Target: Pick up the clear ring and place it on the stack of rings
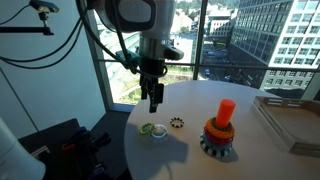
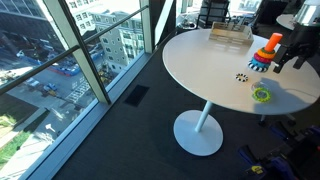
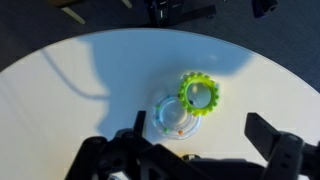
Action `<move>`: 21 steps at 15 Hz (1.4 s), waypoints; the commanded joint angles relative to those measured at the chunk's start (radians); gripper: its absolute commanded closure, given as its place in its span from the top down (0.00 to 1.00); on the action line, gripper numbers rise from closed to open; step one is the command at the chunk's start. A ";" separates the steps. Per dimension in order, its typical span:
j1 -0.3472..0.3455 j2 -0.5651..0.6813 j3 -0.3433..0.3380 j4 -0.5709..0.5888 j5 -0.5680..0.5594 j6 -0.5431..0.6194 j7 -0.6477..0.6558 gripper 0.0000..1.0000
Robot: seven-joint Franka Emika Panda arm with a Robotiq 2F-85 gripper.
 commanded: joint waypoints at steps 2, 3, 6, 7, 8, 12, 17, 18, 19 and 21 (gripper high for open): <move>-0.025 0.053 -0.025 0.011 -0.039 0.053 0.035 1.00; -0.029 0.068 -0.030 0.016 -0.037 0.065 0.036 1.00; -0.038 0.116 -0.047 0.032 -0.023 0.105 0.032 1.00; -0.038 0.131 -0.050 0.037 -0.023 0.119 0.033 1.00; -0.037 0.145 -0.053 0.038 -0.025 0.139 0.037 1.00; -0.027 0.191 -0.053 0.030 -0.043 0.244 0.070 1.00; -0.020 0.247 -0.061 0.028 -0.048 0.315 0.085 1.00; -0.019 0.259 -0.060 0.026 -0.044 0.327 0.082 1.00; -0.017 0.271 -0.060 0.025 -0.040 0.336 0.080 1.00; -0.014 0.294 -0.059 0.024 -0.035 0.355 0.075 1.00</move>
